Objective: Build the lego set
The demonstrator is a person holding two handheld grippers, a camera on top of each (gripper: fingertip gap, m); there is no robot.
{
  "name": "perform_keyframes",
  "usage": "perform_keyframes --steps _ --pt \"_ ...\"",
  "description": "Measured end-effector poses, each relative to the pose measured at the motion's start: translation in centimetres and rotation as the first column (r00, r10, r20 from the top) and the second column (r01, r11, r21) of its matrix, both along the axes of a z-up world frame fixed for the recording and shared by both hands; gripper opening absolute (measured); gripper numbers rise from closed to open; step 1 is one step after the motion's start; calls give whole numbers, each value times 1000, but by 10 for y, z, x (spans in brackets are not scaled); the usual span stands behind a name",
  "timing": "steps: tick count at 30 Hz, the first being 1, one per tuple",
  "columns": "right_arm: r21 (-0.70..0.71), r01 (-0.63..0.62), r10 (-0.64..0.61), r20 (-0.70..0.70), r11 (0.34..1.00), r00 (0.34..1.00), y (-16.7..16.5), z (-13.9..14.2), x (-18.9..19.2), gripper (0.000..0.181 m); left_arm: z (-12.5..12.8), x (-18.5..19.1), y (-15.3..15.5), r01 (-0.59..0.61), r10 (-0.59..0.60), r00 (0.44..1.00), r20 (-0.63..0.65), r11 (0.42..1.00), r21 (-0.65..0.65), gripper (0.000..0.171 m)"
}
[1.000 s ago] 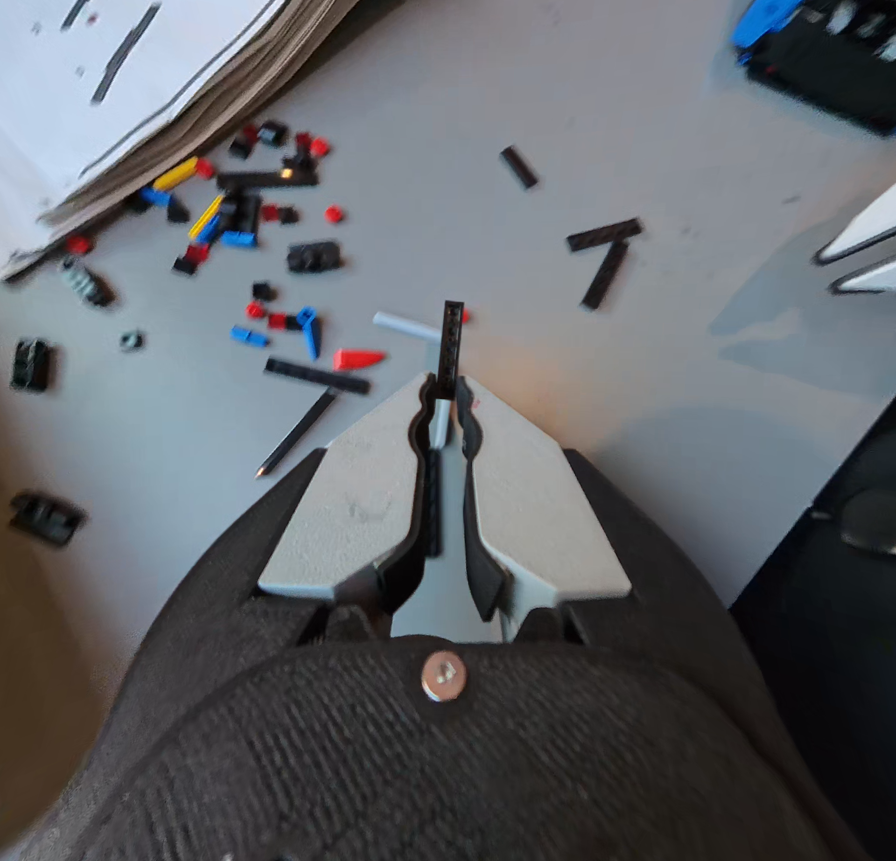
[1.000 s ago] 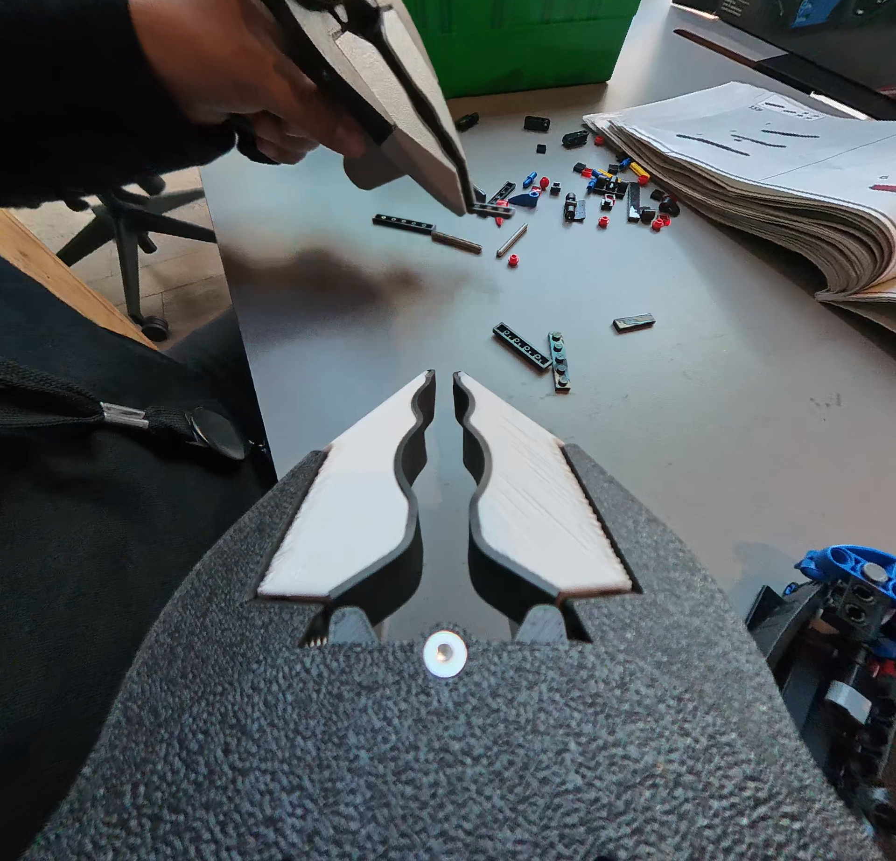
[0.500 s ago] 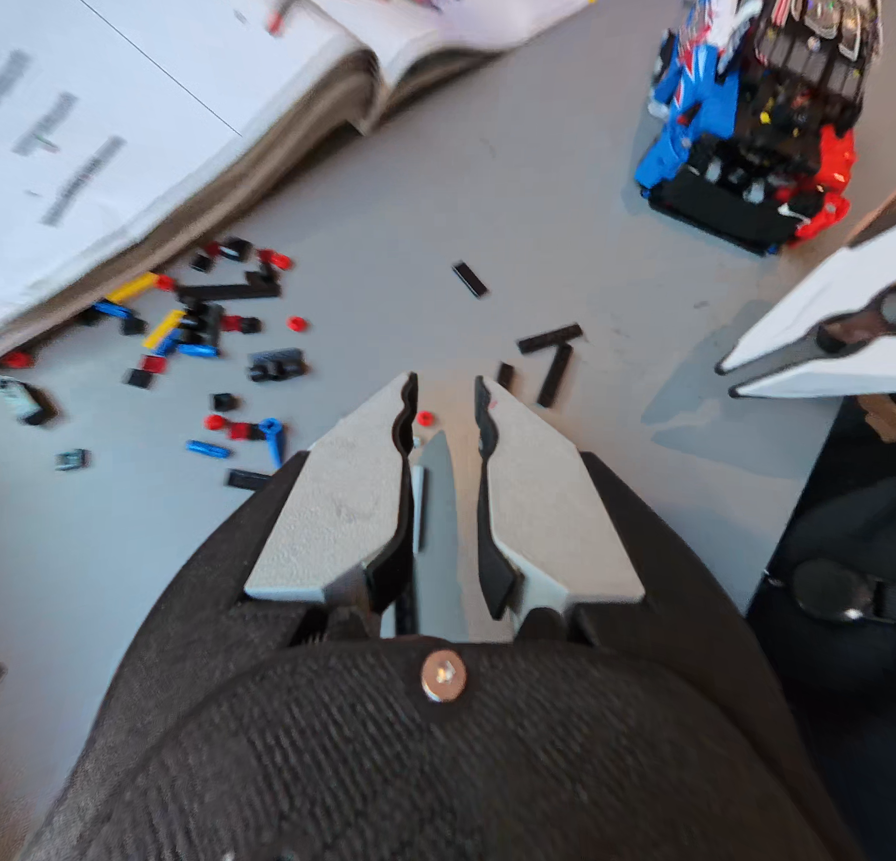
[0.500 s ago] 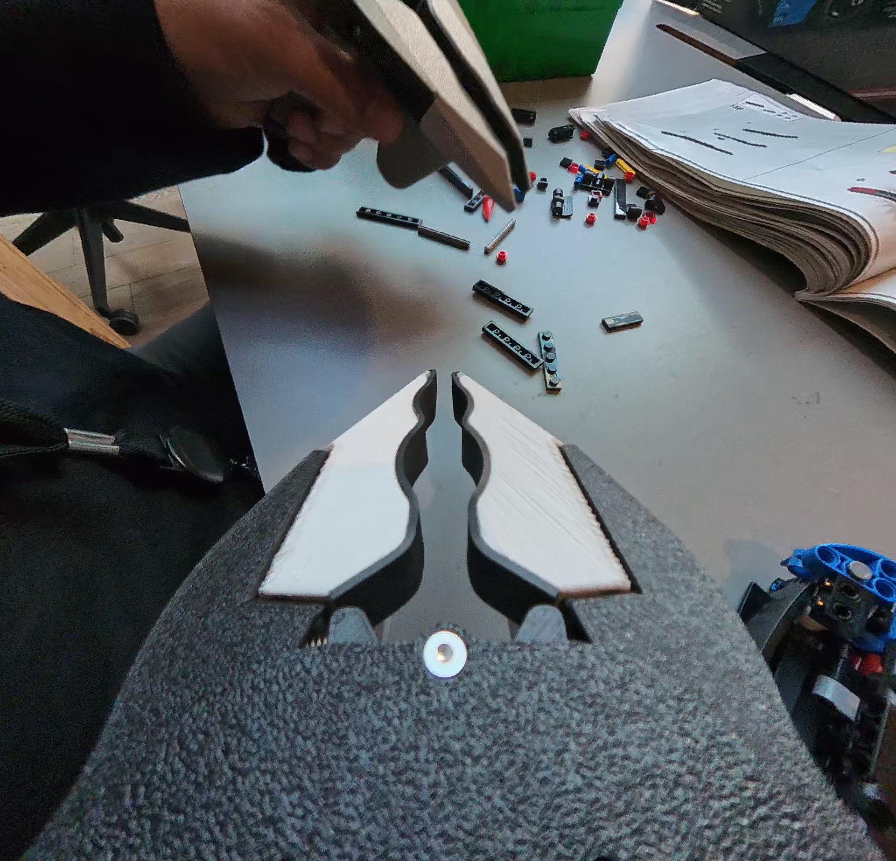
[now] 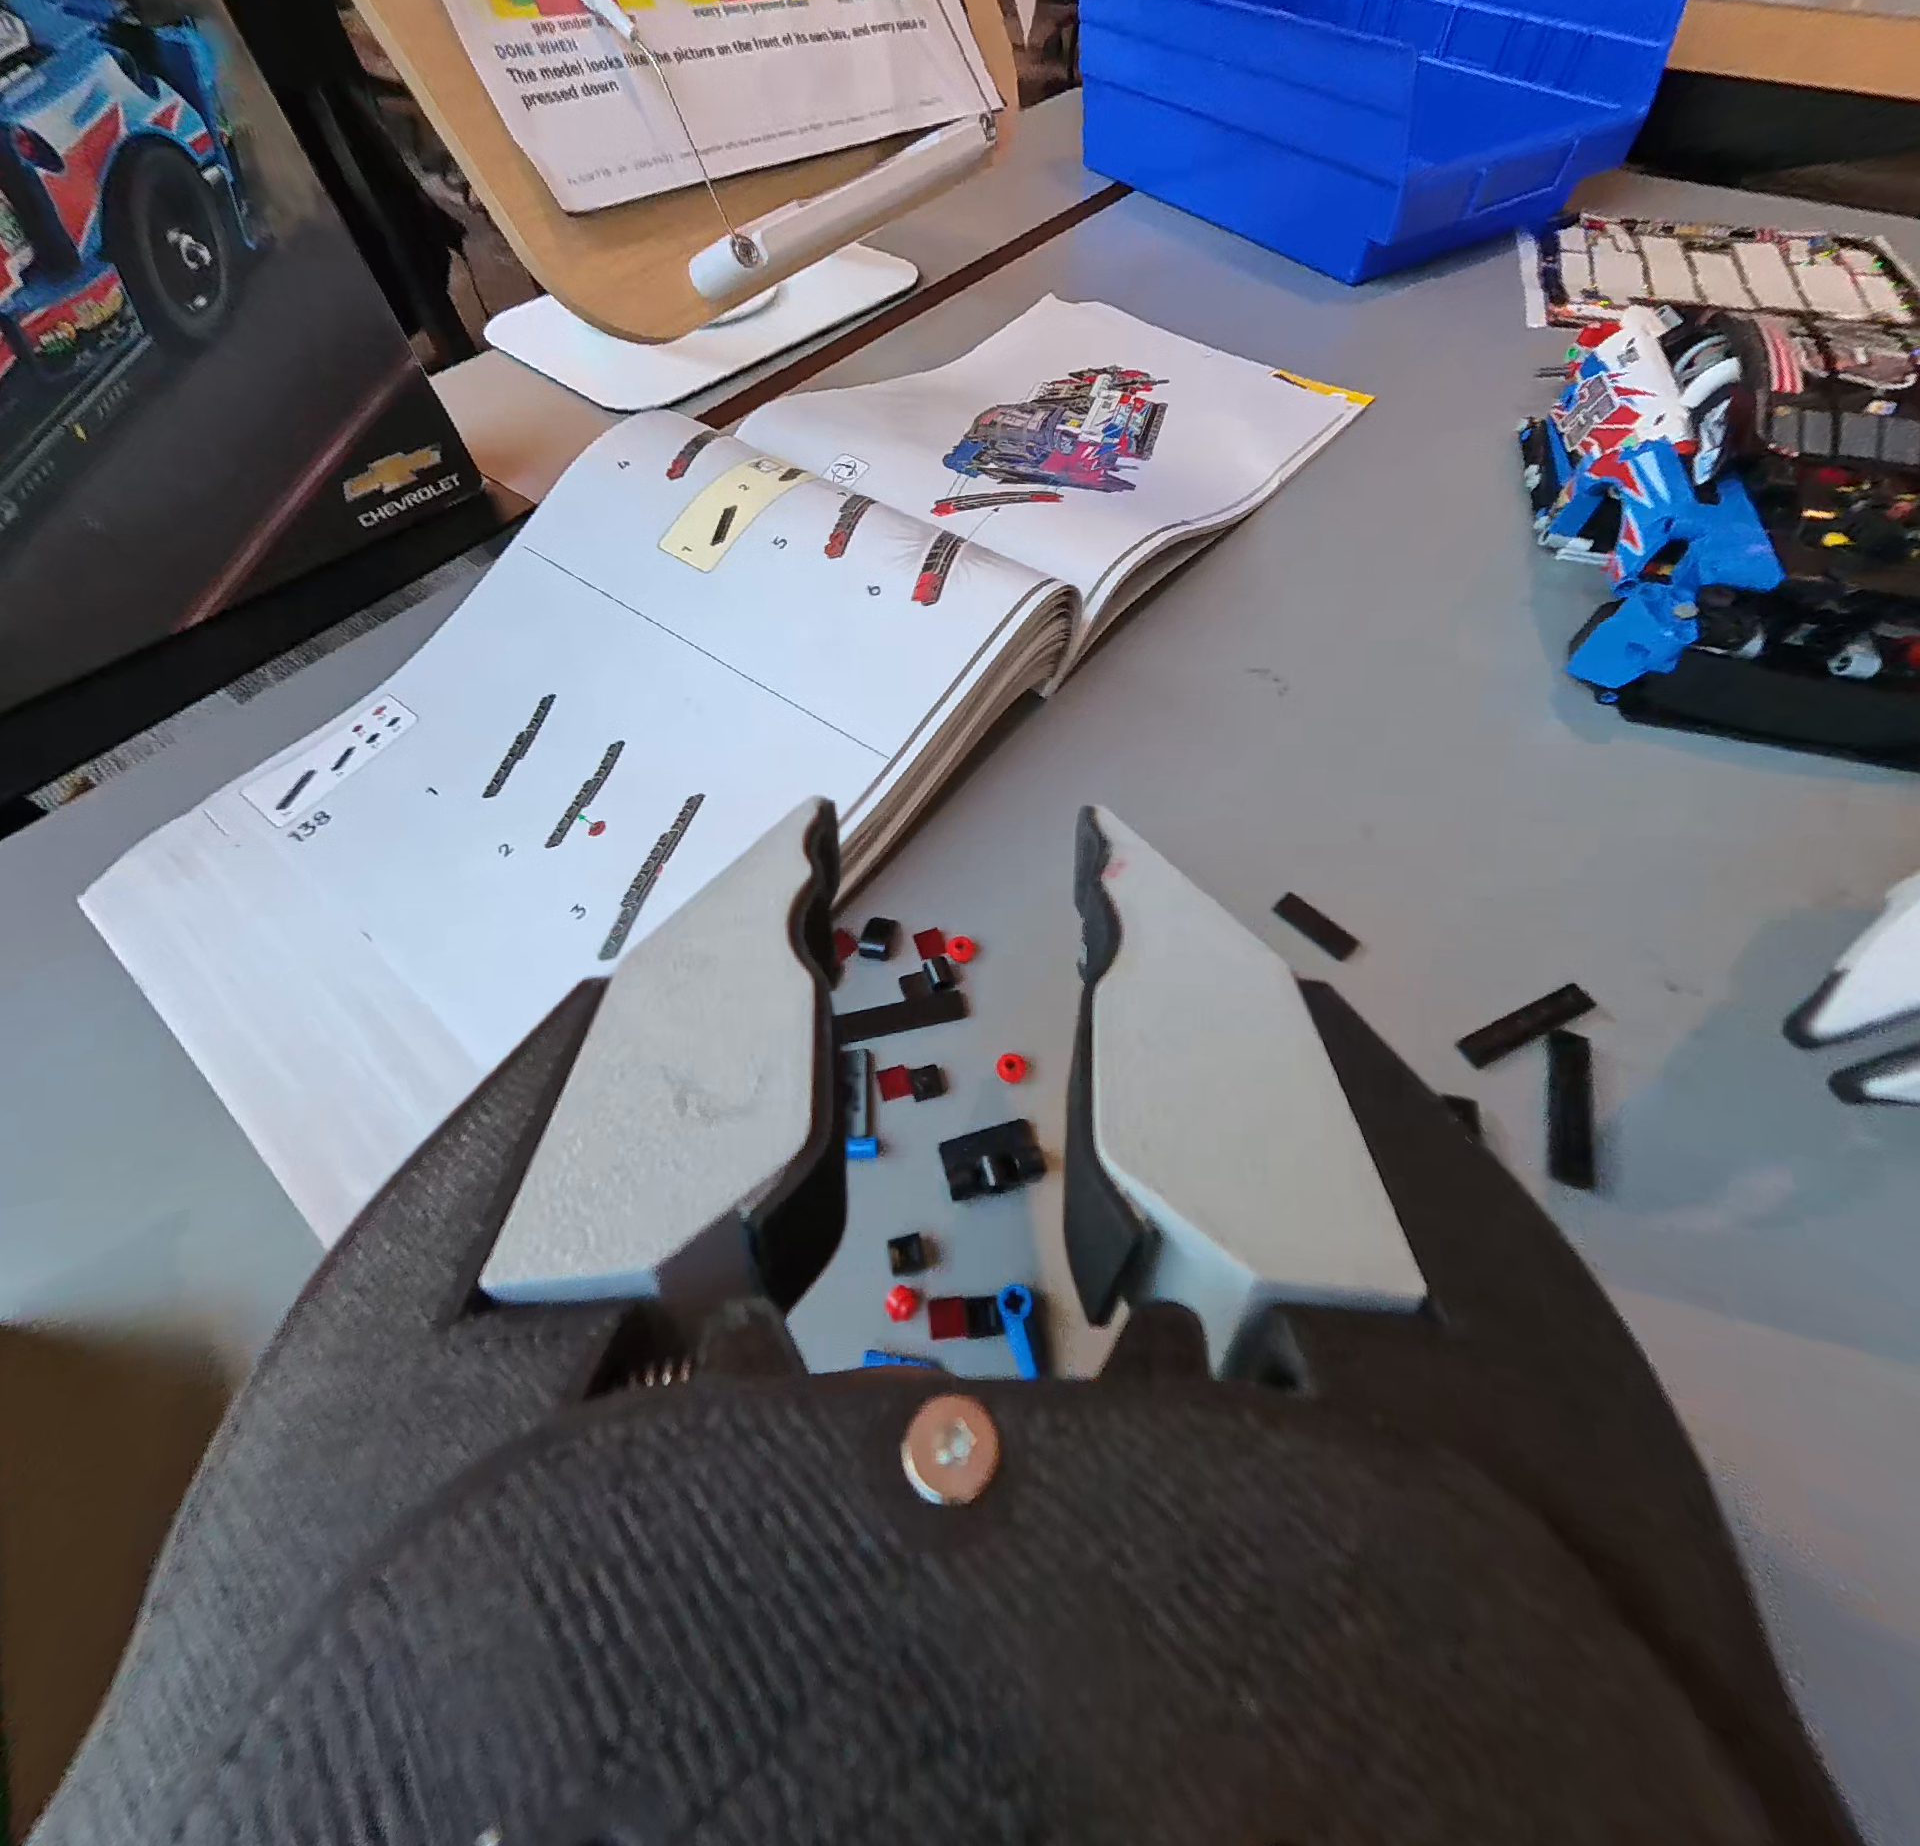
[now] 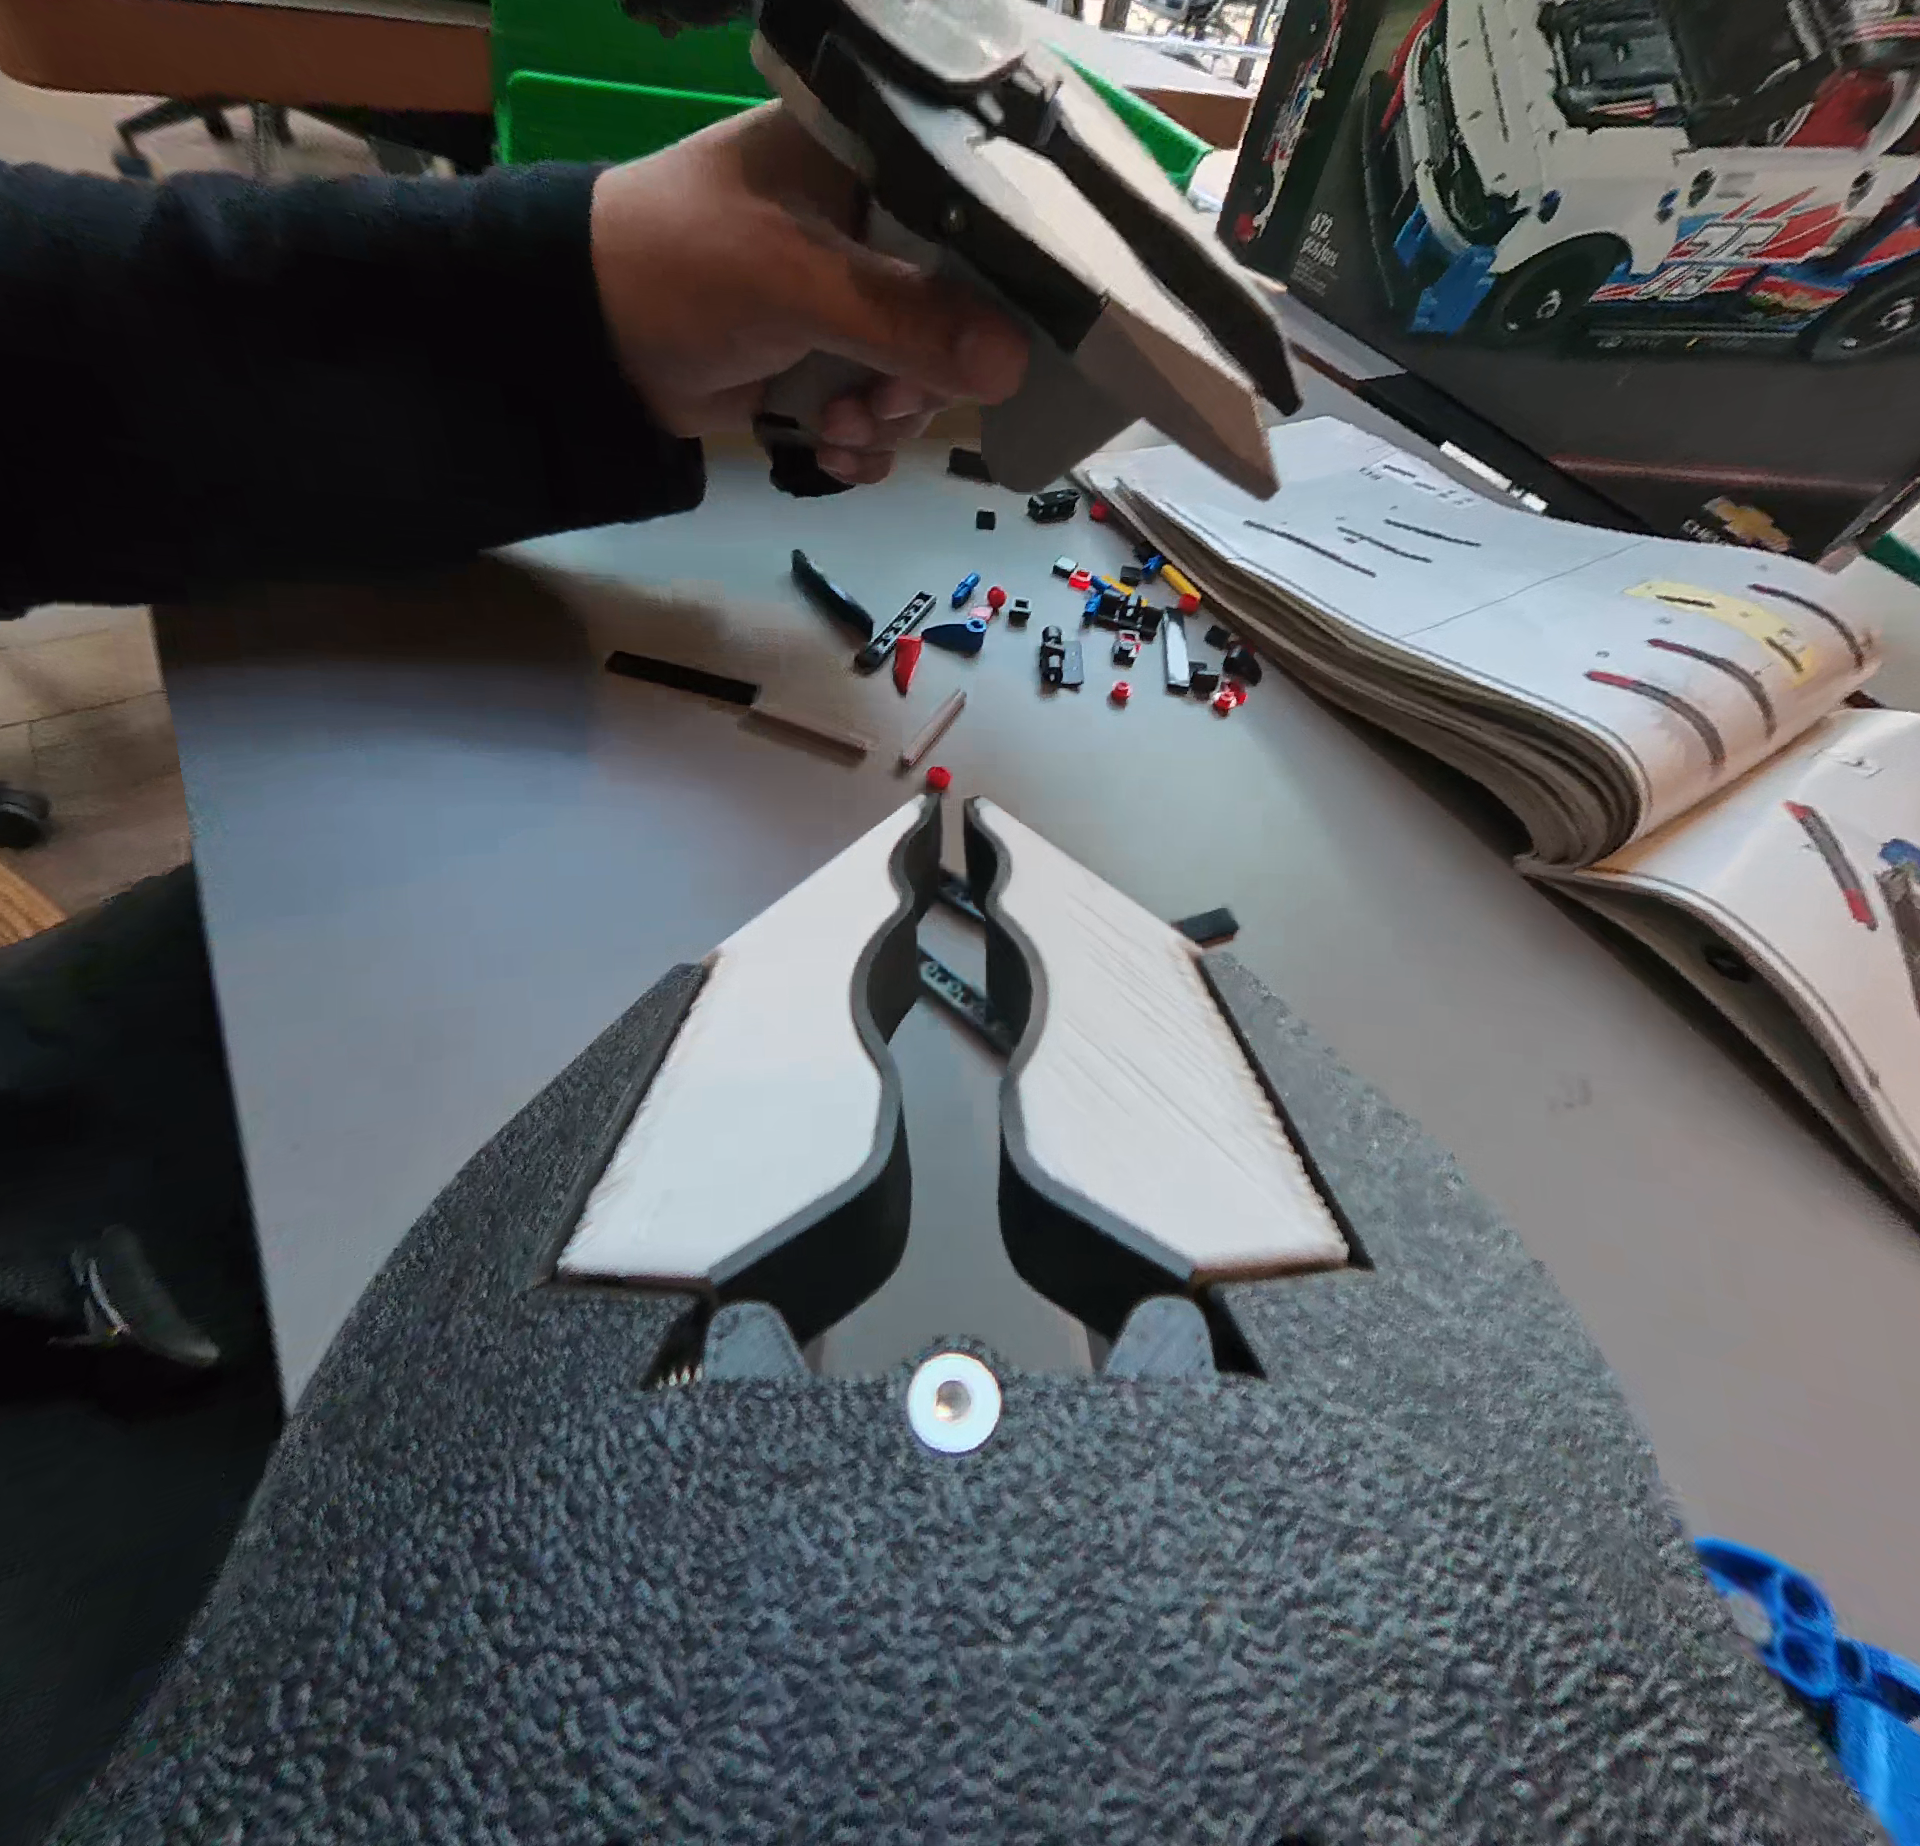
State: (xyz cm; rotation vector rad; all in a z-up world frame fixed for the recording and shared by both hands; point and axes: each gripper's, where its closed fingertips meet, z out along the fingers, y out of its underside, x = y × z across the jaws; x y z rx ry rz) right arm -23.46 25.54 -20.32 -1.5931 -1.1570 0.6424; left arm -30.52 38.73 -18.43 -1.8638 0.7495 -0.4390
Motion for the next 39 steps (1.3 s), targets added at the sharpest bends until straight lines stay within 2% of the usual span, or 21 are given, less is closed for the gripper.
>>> perform_keyframes --steps 3,7,11,16,17,21,24,27,32,37,39 --pt "56 42 -41 -24 998 999 18 2 -4 4 -10 -8 0 -19 18 1000 25 999 25 36" --pt "108 60 -56 -38 992 998 29 6 -9 0 -21 -8 -6 -12 19 996 84 997 -82 33" --pt "110 76 -76 -11 991 997 44 2 -4 0 -38 -11 -7 -18 24 999 34 987 -158 33" --pt "134 128 -131 18 983 991 71 -2 17 0 -31 -11 -8 -15 30 996 85 986 -165 33" --pt "129 106 -110 20 986 994 71 -2 17 1 -31 -12 -8 -15 30 995 91 986 -169 33" --pt "241 107 -137 111 965 984 88 -9 34 0 -29 -13 -7 -22 38 995 90 986 -164 32" --pt "236 145 -173 106 961 979 102 -9 47 0 -27 -13 -8 -28 41 995 89 988 -153 32" --pt "223 146 -167 78 964 983 100 -6 45 0 -23 -14 -7 -36 48 995 91 990 -134 32" --pt "255 92 -130 140 963 982 84 -12 32 0 -23 -18 -5 -48 60 994 91 990 -136 31" --pt "64 85 -95 175 994 980 65 -26 31 4 -24 -20 -5 -52 63 995 77 989 -137 31" --pt "-48 50 -38 217 998 975 51 -38 32 9 -26 -17 -7 -34 47 996 78 988 -150 31"
